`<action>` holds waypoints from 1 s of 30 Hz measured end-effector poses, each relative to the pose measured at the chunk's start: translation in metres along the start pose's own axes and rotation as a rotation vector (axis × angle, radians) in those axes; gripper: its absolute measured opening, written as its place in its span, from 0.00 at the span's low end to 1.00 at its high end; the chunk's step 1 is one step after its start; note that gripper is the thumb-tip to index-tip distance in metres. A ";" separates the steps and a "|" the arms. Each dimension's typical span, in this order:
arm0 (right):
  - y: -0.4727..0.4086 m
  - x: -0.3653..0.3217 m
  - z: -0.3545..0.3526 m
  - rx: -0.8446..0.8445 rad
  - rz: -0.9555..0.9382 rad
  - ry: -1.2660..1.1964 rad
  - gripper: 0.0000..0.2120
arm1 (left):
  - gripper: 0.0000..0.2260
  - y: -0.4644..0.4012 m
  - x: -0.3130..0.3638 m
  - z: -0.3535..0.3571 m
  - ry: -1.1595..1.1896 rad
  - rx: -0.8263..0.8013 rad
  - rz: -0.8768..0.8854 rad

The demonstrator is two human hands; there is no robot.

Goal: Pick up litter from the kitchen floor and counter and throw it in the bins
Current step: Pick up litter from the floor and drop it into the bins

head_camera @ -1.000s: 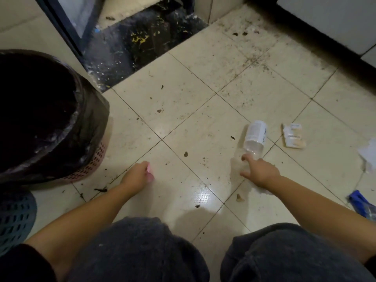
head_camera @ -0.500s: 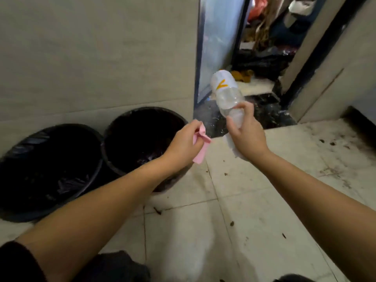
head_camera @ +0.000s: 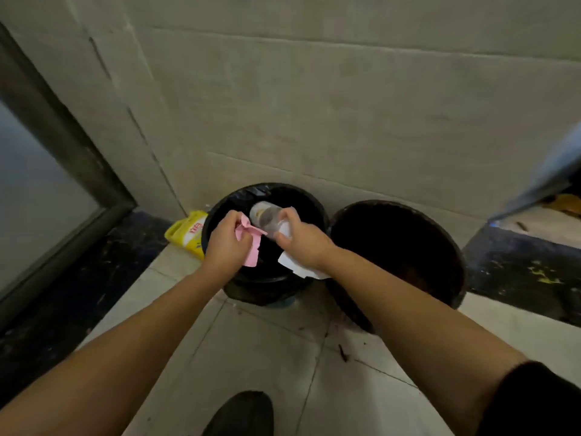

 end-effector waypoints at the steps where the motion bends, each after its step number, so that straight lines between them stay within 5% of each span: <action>1: -0.012 -0.002 0.017 -0.070 0.017 0.037 0.20 | 0.08 0.005 -0.010 -0.004 -0.001 0.013 -0.017; 9: -0.043 -0.007 0.064 -0.364 0.117 0.344 0.23 | 0.09 0.037 -0.046 -0.015 0.017 0.031 -0.137; 16: -0.017 0.010 -0.028 -0.026 0.065 0.316 0.18 | 0.07 0.004 0.008 0.014 0.045 -0.056 0.025; 22: 0.022 0.116 -0.097 0.185 0.288 0.304 0.14 | 0.06 -0.025 0.085 0.110 0.126 -0.316 0.204; 30: 0.046 0.209 -0.028 0.116 0.458 0.272 0.18 | 0.12 0.002 0.068 0.221 -0.325 -0.830 0.371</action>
Point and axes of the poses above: each hand's wrist, its own y-axis away from the middle knuckle, its own z-axis out of the palm, x = y × z, the point moved 2 cm from there along -y, towards the middle knuckle, and after that the axes turned 11 degrees about z, right-handed, at the moved point
